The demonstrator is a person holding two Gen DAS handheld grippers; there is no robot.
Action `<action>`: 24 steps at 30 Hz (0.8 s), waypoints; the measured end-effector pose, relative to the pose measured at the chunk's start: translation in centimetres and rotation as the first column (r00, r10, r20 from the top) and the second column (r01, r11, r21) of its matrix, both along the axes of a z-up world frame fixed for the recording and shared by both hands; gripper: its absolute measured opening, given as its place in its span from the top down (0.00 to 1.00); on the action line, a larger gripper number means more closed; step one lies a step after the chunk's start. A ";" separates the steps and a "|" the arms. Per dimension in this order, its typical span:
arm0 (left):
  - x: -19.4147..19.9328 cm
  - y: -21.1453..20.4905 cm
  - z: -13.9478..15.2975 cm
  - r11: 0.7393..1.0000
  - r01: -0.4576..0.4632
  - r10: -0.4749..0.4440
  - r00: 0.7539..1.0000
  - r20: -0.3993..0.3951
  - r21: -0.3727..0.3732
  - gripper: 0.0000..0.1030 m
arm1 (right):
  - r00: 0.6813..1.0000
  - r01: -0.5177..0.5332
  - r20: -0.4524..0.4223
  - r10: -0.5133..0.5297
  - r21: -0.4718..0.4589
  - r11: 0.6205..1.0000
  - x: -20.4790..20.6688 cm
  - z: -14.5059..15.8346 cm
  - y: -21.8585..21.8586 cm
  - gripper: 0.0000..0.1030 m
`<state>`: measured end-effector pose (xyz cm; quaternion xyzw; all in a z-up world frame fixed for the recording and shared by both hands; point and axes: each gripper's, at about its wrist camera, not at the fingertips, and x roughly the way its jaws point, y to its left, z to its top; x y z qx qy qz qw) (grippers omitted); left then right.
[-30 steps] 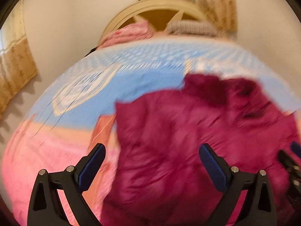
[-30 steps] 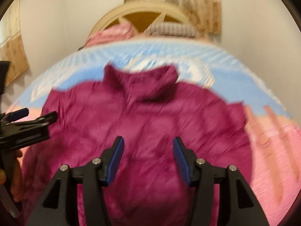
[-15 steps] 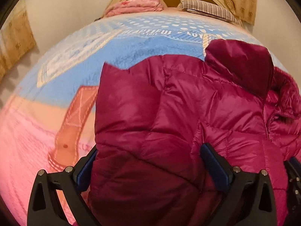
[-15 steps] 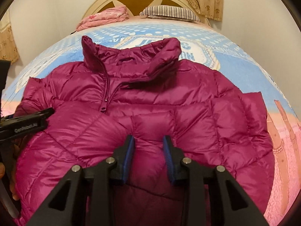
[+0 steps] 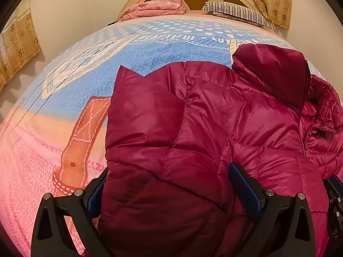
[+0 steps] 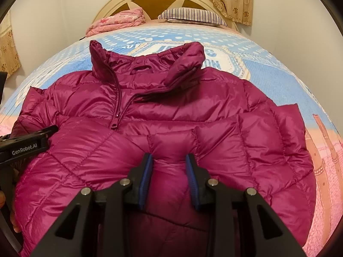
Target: Fold large clothes
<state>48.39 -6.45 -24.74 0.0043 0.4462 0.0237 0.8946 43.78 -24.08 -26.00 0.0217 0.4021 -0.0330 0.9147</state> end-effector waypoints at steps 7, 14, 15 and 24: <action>-0.1 -0.1 0.2 1.000 0.002 -0.002 1.000 0.006 0.017 0.01 | 1.000 0.000 0.004 0.000 0.002 1.000 -0.1 0.0 0.1 0.66; -1.1 0.8 7.7 0.998 0.062 -0.062 0.995 0.082 0.003 0.01 | 0.998 -0.063 0.018 0.063 0.039 0.997 -0.7 4.5 -1.8 0.21; -0.7 0.8 8.6 0.997 0.076 -0.075 0.993 0.094 -0.005 0.01 | 0.997 -0.069 0.036 0.068 0.009 0.998 -0.5 5.5 -2.0 0.20; 10.4 -3.6 9.5 0.993 0.117 -0.117 0.993 0.011 0.007 0.01 | 0.999 -0.030 0.013 0.031 -0.046 0.998 8.8 9.4 -5.9 0.18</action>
